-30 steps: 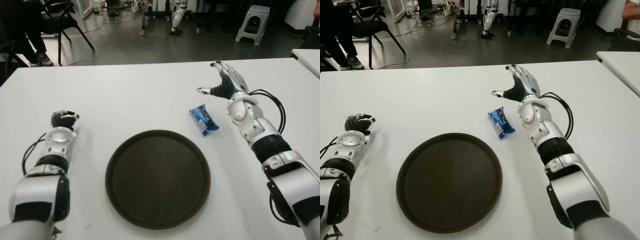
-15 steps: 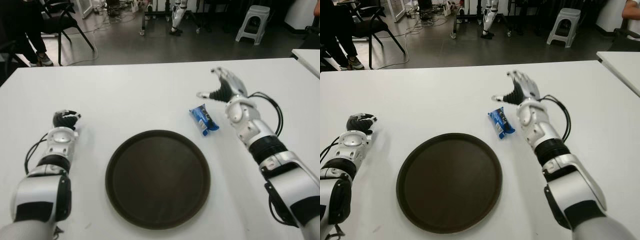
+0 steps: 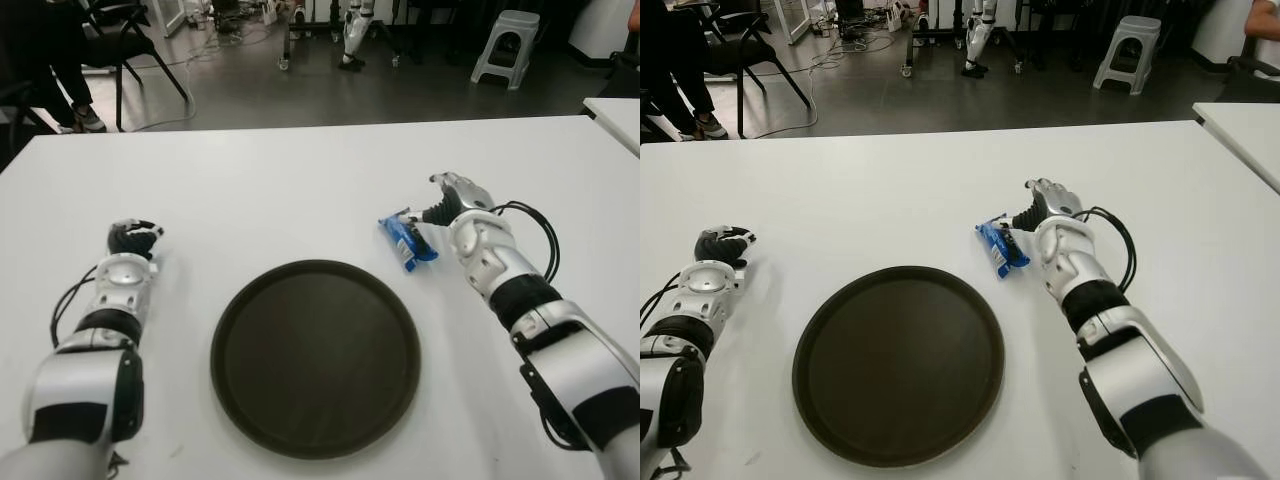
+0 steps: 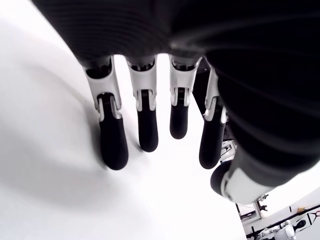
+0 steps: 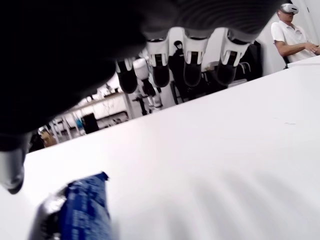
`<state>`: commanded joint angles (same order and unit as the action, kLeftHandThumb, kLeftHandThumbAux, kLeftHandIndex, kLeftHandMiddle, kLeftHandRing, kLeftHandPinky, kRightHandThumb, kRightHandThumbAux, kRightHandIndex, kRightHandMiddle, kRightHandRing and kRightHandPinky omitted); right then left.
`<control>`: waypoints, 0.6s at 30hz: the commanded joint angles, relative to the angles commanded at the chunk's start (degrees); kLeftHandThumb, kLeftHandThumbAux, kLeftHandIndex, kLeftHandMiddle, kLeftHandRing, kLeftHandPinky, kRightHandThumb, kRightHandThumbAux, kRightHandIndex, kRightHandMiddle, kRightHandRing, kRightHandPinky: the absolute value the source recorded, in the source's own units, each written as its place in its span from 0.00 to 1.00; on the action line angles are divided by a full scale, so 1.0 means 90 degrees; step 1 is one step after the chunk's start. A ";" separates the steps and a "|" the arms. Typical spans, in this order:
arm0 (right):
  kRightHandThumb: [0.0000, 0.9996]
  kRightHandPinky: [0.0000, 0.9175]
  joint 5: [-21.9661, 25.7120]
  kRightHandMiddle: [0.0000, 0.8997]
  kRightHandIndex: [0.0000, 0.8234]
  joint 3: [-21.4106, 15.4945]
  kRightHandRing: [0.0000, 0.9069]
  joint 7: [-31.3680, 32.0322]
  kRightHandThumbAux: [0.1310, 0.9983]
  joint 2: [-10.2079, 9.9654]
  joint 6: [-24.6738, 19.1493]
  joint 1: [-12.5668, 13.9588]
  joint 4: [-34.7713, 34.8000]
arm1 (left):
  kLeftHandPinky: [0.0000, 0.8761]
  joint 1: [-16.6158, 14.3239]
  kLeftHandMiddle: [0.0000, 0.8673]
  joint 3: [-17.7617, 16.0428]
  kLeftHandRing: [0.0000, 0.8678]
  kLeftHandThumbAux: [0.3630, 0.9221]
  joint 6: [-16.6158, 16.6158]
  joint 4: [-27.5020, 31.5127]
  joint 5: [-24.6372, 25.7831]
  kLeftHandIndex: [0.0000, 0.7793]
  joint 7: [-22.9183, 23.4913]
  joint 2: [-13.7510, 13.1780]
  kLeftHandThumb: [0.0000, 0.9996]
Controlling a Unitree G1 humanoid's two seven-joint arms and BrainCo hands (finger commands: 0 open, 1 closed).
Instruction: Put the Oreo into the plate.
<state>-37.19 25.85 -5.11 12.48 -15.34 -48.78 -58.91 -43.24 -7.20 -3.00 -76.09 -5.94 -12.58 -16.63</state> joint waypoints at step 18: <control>0.00 0.00 -0.0115 0.00 0.05 0.0277 0.00 0.0198 0.39 -0.0233 -0.0187 -0.0091 -0.0267 | 0.29 0.0000 0.25 0.0018 0.28 0.64 -0.0109 0.0007 -0.0002 0.54 0.0065 0.0018 0.69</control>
<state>-38.22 28.35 -3.32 10.38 -17.03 -49.59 -61.32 -43.24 -7.04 -3.98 -76.03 -5.96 -11.99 -16.47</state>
